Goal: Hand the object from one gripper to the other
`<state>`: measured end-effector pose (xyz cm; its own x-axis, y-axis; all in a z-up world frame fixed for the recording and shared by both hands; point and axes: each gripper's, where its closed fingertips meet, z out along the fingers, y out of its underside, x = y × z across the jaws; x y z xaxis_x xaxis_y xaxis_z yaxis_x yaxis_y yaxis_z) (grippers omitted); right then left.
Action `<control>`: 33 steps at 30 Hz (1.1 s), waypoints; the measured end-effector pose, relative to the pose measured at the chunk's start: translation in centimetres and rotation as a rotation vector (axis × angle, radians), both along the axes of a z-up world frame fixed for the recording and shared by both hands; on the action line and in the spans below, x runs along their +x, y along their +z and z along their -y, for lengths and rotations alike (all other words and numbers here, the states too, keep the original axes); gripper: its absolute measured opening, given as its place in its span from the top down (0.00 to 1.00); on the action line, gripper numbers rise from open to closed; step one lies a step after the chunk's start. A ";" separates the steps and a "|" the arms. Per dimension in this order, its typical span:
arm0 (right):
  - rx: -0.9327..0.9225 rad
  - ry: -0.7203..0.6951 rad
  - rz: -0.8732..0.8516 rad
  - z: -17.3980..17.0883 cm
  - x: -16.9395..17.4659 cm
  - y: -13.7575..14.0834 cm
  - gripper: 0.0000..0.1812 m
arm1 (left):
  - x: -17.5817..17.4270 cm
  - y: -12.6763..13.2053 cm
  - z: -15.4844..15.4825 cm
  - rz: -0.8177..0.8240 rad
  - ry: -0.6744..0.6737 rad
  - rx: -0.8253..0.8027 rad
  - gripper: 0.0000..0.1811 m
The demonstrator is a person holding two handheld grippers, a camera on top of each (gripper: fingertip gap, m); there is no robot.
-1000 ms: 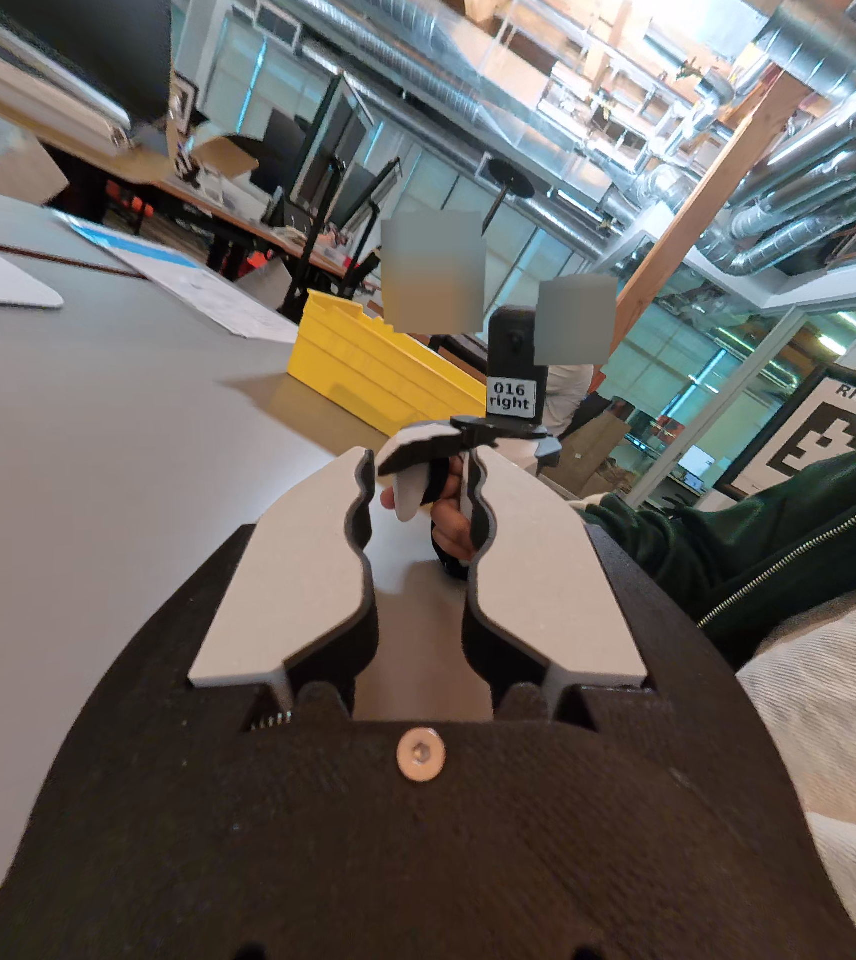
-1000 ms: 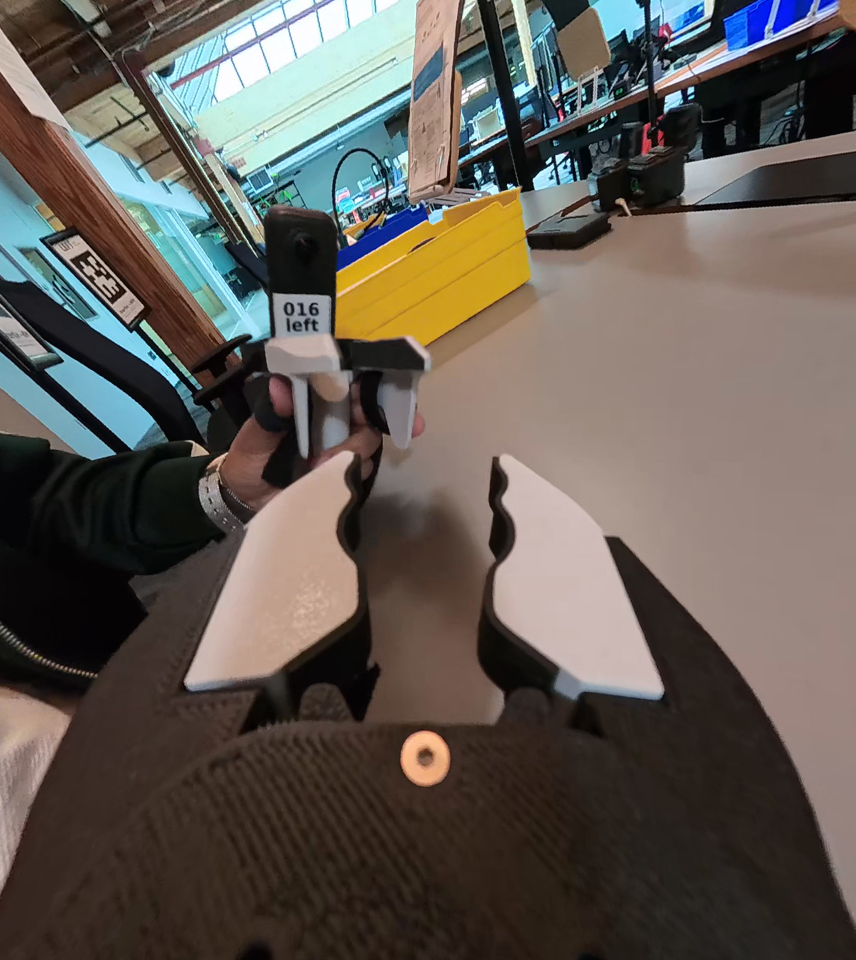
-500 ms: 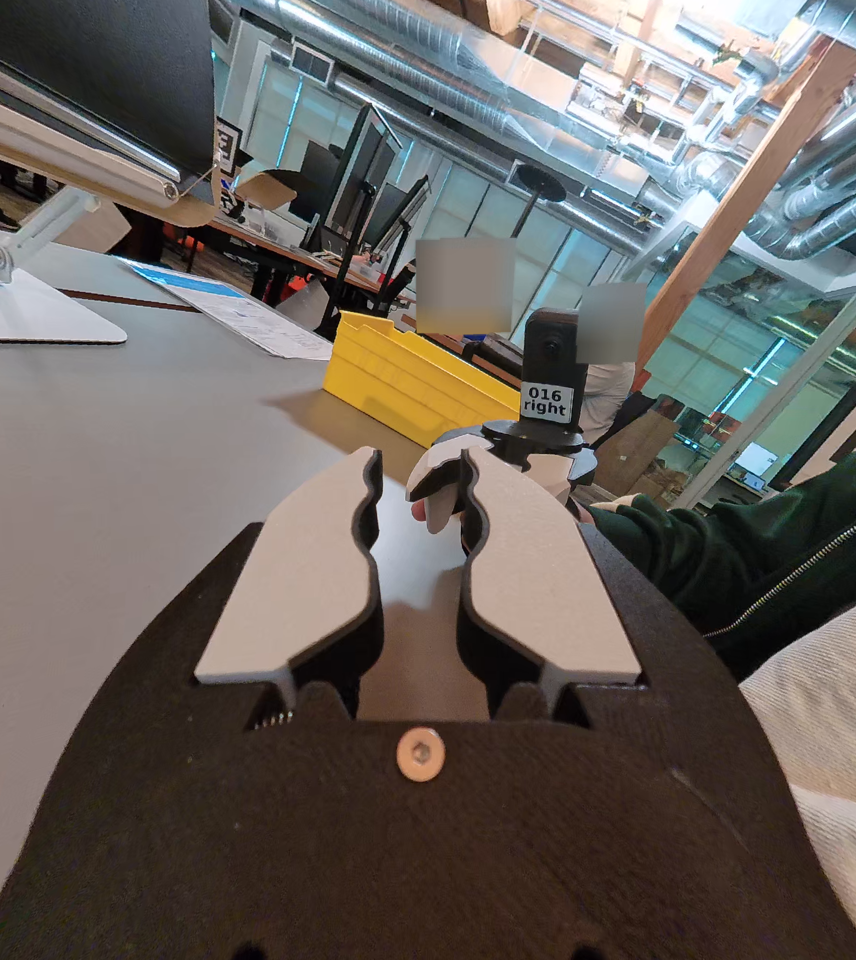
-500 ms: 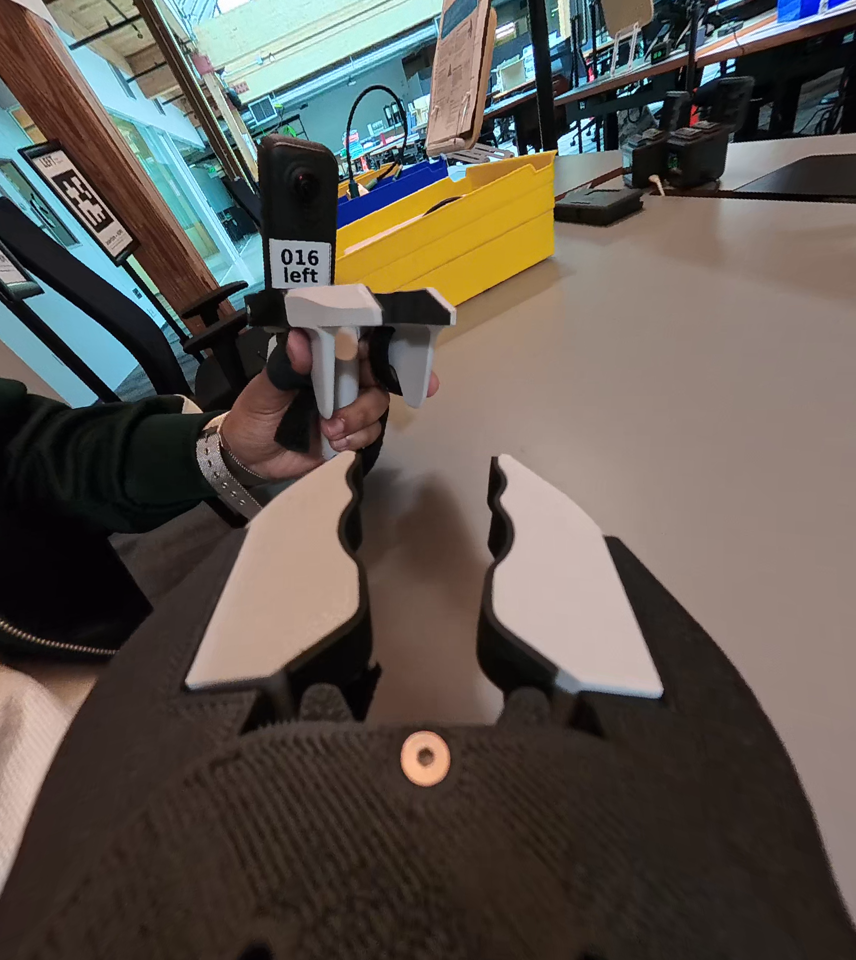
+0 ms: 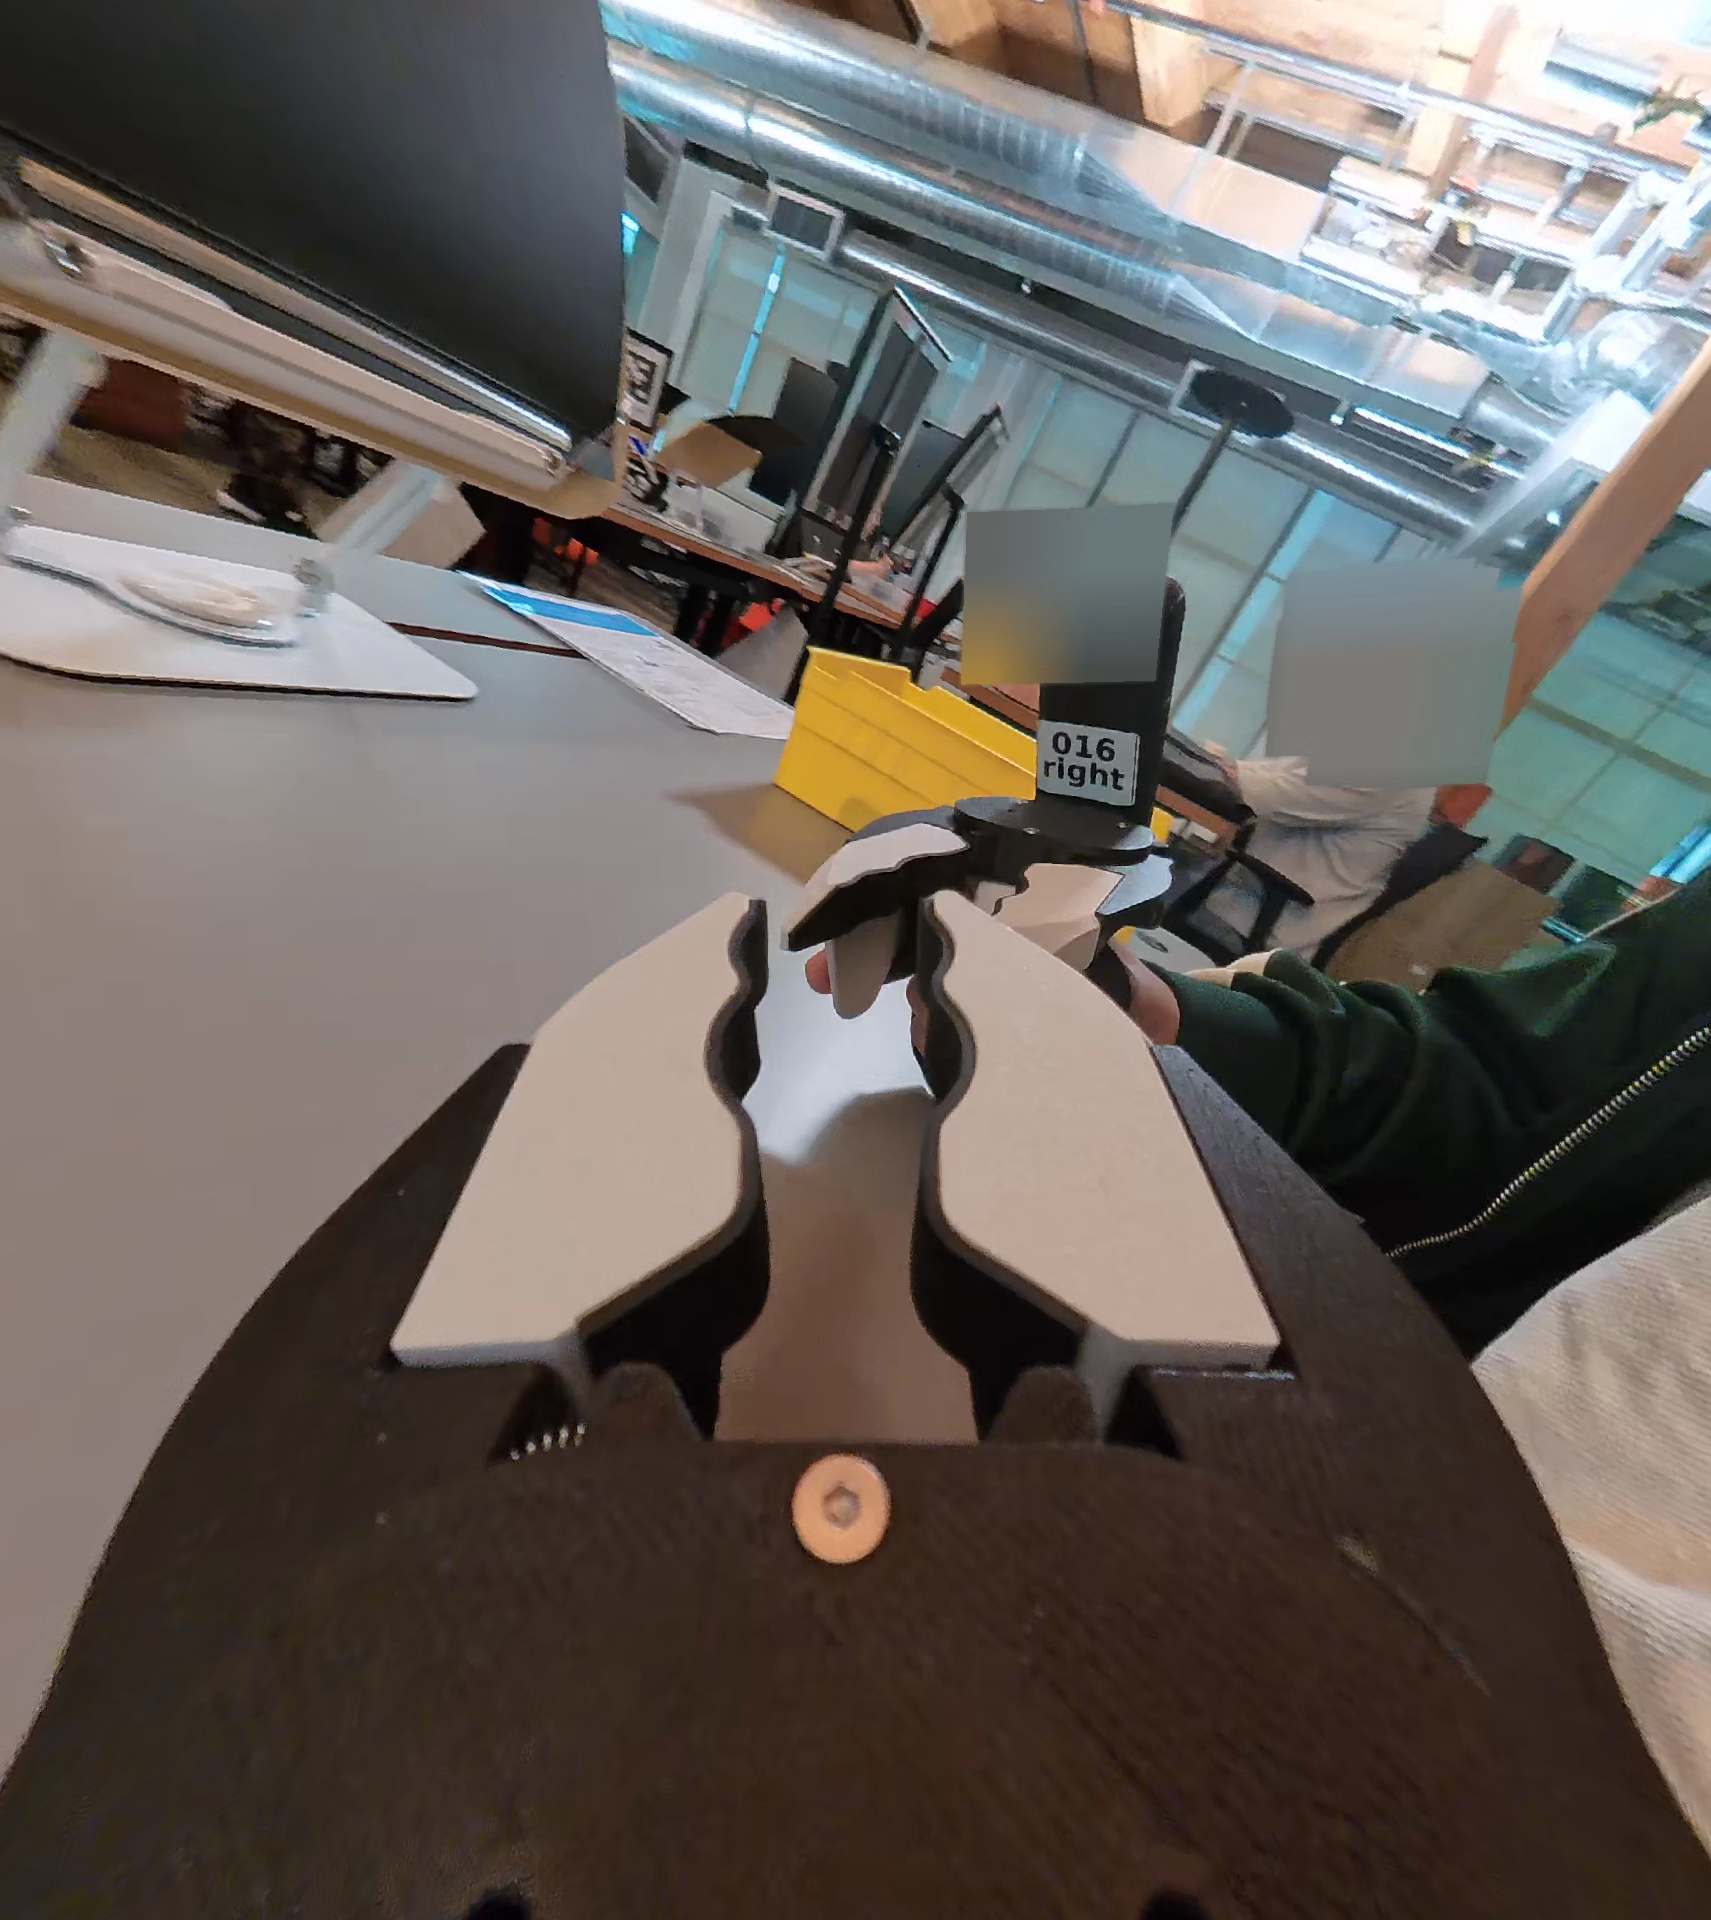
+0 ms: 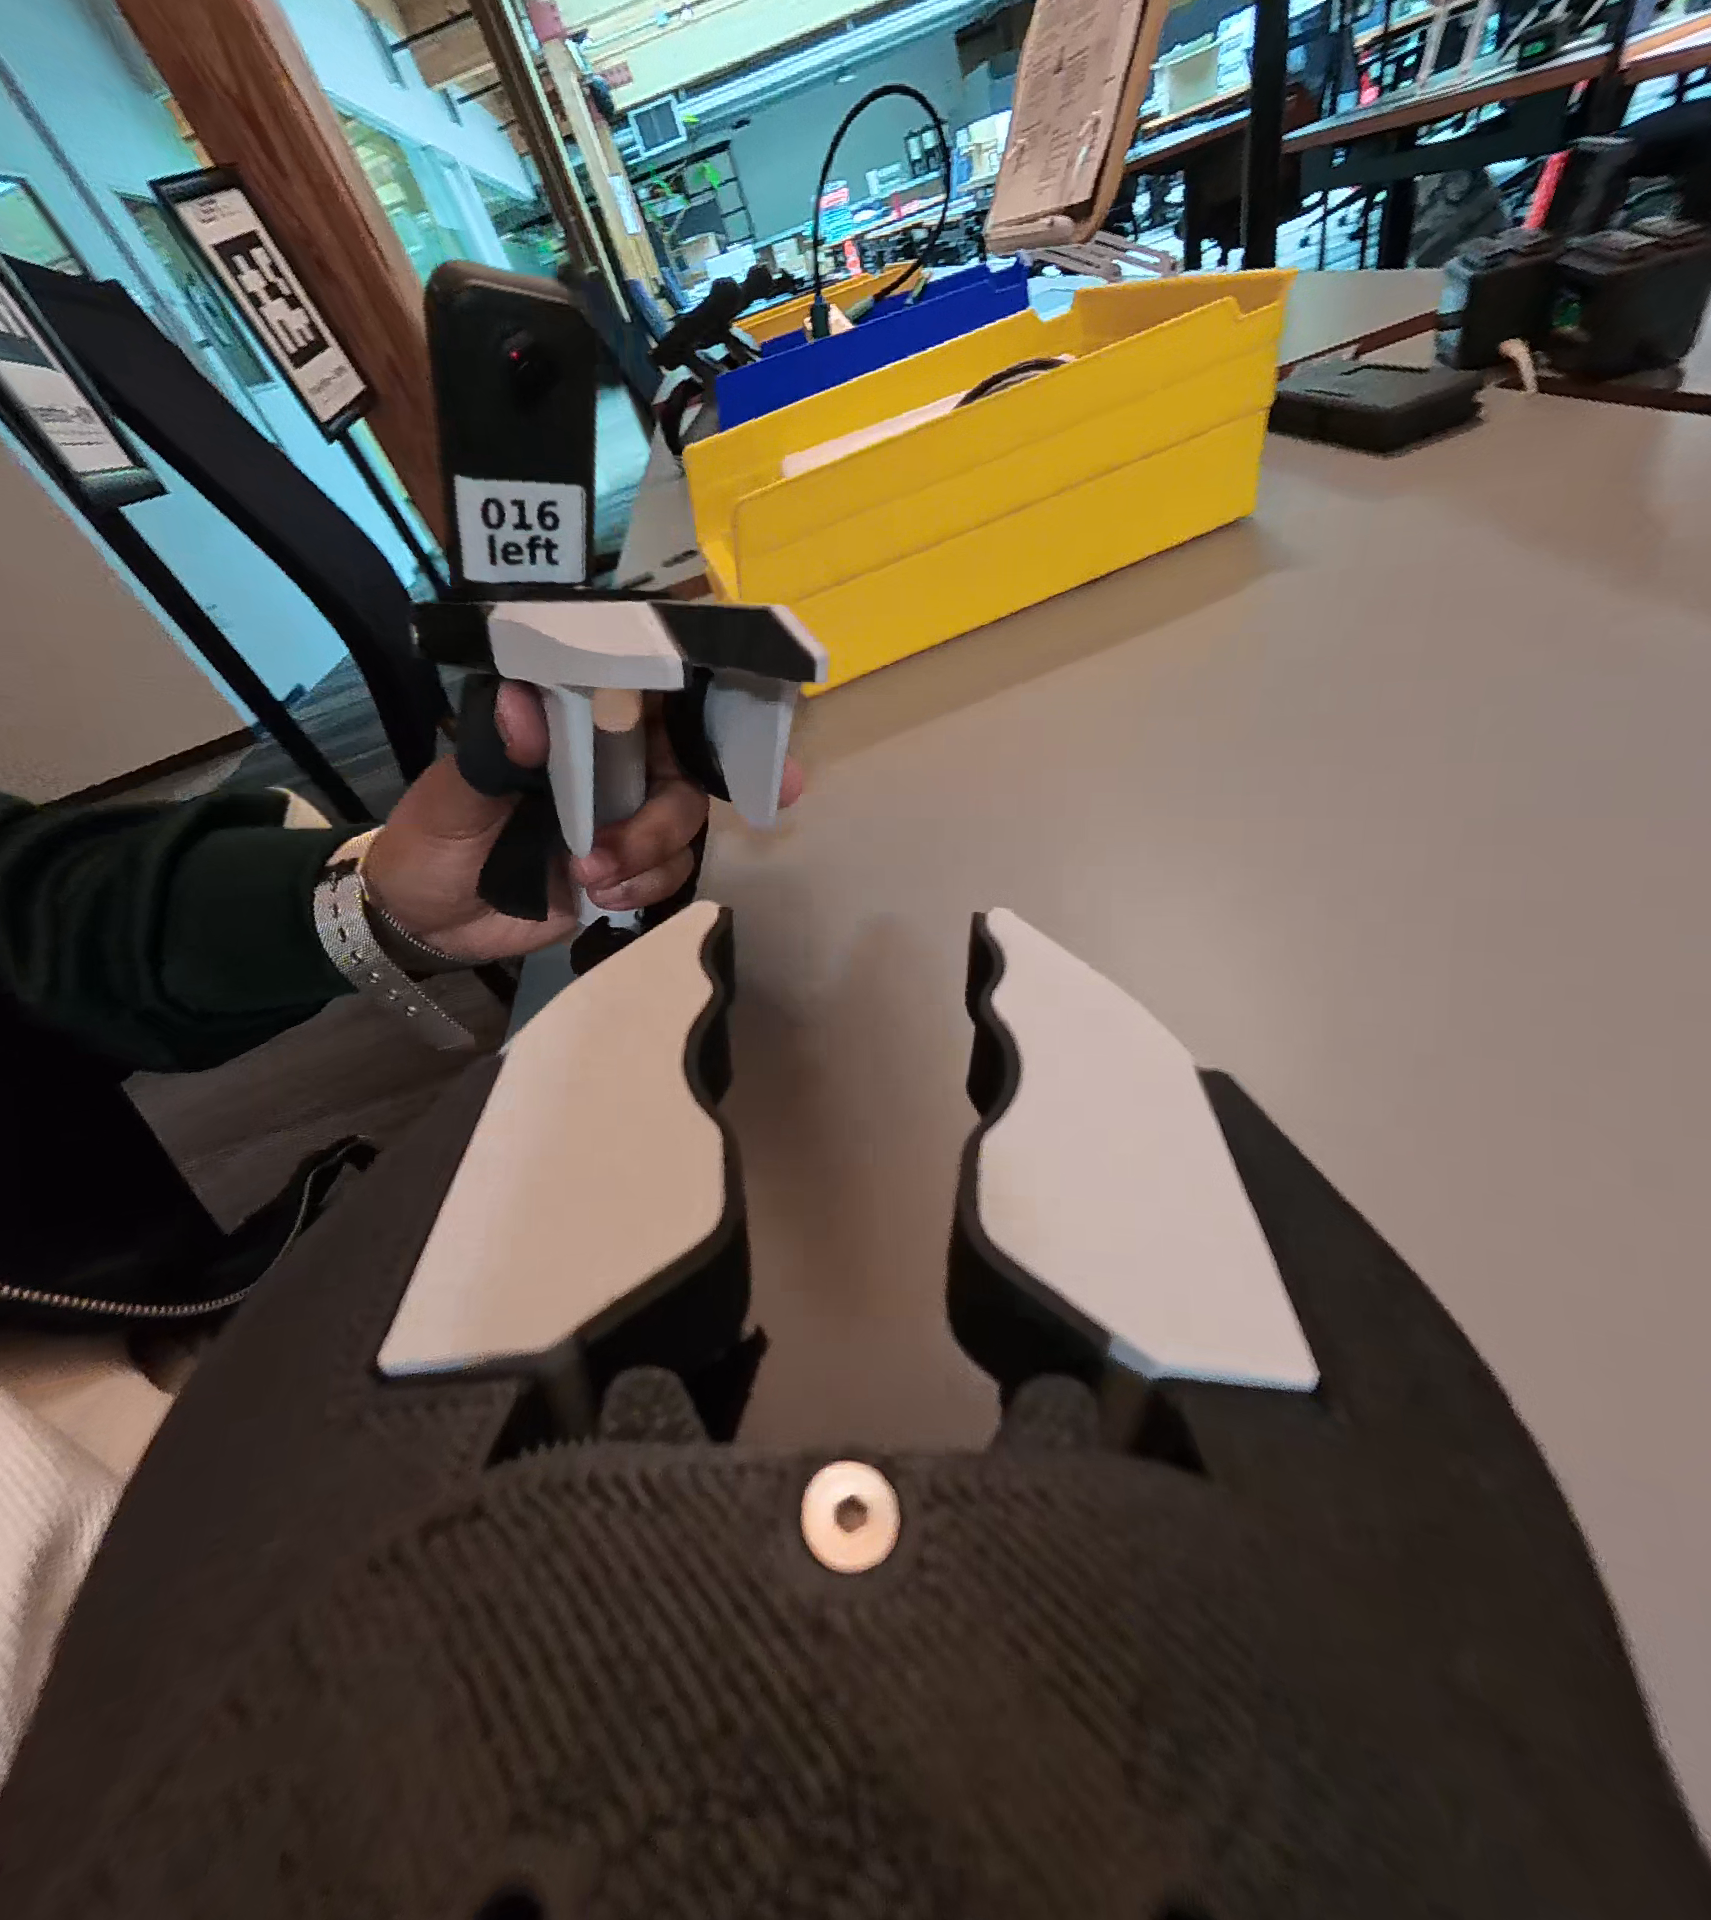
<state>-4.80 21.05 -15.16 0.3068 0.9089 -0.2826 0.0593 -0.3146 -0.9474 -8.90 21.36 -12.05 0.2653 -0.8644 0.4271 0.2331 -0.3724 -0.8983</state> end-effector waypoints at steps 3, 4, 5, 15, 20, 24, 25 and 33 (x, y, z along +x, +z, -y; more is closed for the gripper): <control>0.000 0.048 0.000 0.1 -1.7 0.0 0.76 | -2.3 0.2 0.1 0.018 0.079 -0.004 0.85; 0.002 0.063 0.002 0.2 -2.2 0.0 0.76 | -3.0 0.3 0.1 0.024 0.101 -0.006 0.85; 0.006 0.077 0.006 0.3 -2.7 0.0 0.76 | -3.6 0.3 0.1 0.029 0.119 -0.009 0.85; 0.073 0.089 0.037 0.5 -4.1 0.0 0.76 | -9.6 2.2 -0.7 0.001 0.311 0.056 0.88; 0.071 0.065 0.033 0.6 -3.2 0.0 0.76 | -14.0 4.8 -2.6 0.017 0.441 0.072 0.84; 0.102 0.009 0.075 0.9 -1.2 -0.3 0.76 | -19.7 6.1 -5.8 -0.170 0.547 -0.017 0.86; 0.114 -0.012 0.092 0.9 -0.5 -0.4 0.77 | -21.5 5.5 -6.6 -0.256 0.570 -0.083 0.87; 0.138 -0.140 0.136 1.1 3.7 -0.7 0.78 | -33.8 -4.1 -8.0 -0.799 0.769 -0.646 0.84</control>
<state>-1.14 19.97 -15.88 0.4592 0.8820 -0.1061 0.1546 -0.1970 -0.9681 -42.67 29.33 -16.13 0.9768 -0.0722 0.2014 0.0635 -0.8010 -0.5953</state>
